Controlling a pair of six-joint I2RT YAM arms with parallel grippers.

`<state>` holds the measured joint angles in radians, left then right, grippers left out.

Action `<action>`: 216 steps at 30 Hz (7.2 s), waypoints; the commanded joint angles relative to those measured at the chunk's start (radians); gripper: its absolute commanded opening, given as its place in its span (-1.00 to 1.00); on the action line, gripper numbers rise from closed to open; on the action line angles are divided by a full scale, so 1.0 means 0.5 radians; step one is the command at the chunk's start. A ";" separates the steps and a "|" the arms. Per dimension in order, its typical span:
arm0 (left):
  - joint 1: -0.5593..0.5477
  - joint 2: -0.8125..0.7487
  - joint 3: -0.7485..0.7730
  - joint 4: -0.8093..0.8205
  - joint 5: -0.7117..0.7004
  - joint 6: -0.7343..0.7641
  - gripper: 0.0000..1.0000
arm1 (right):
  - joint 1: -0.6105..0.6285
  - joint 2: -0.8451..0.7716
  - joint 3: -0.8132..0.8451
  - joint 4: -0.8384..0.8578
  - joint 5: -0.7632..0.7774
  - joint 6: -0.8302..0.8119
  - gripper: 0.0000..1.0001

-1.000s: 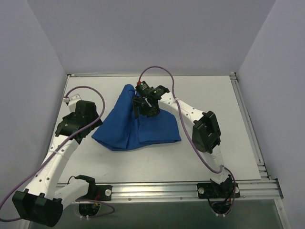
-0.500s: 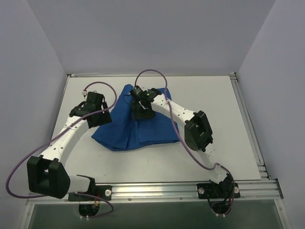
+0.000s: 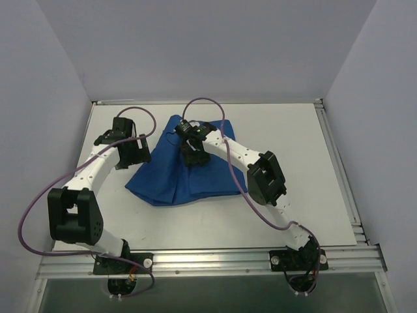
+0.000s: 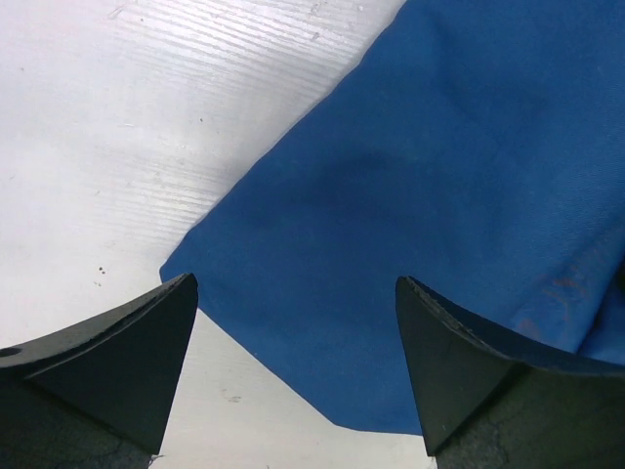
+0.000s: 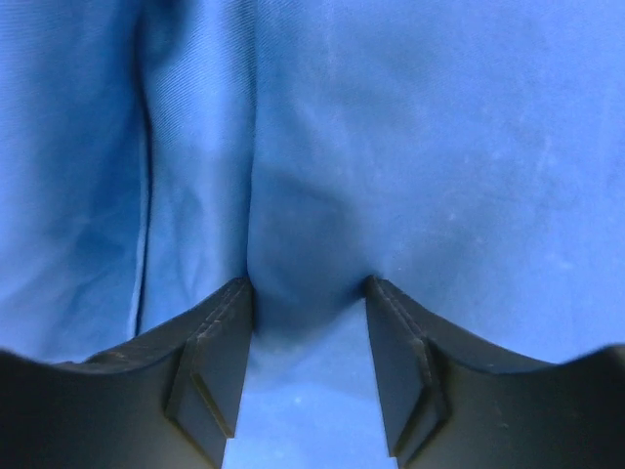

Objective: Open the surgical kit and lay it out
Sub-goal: Open the surgical kit at the center of the board.

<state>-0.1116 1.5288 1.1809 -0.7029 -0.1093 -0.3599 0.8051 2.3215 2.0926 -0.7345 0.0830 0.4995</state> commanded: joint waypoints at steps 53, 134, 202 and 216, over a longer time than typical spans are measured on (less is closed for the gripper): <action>0.162 1.265 1.442 0.179 1.233 0.919 0.87 | -1.405 -1.225 -1.191 0.346 -0.727 -0.404 0.54; -0.099 2.345 2.752 -1.024 0.446 0.392 -0.54 | -1.460 -0.820 -2.157 1.042 -0.835 0.406 -0.05; -0.139 0.771 0.856 -0.224 0.044 0.051 0.22 | -1.969 -0.848 -0.927 0.061 1.073 -0.401 -0.02; -0.424 1.369 1.332 -0.447 -0.318 -0.044 0.33 | -1.448 -1.127 -0.933 0.091 0.421 -0.321 0.64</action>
<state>-0.3130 2.1796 1.7798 -0.8864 -0.1822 -0.3588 0.0799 1.8336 1.6547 -0.6670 0.3729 0.3172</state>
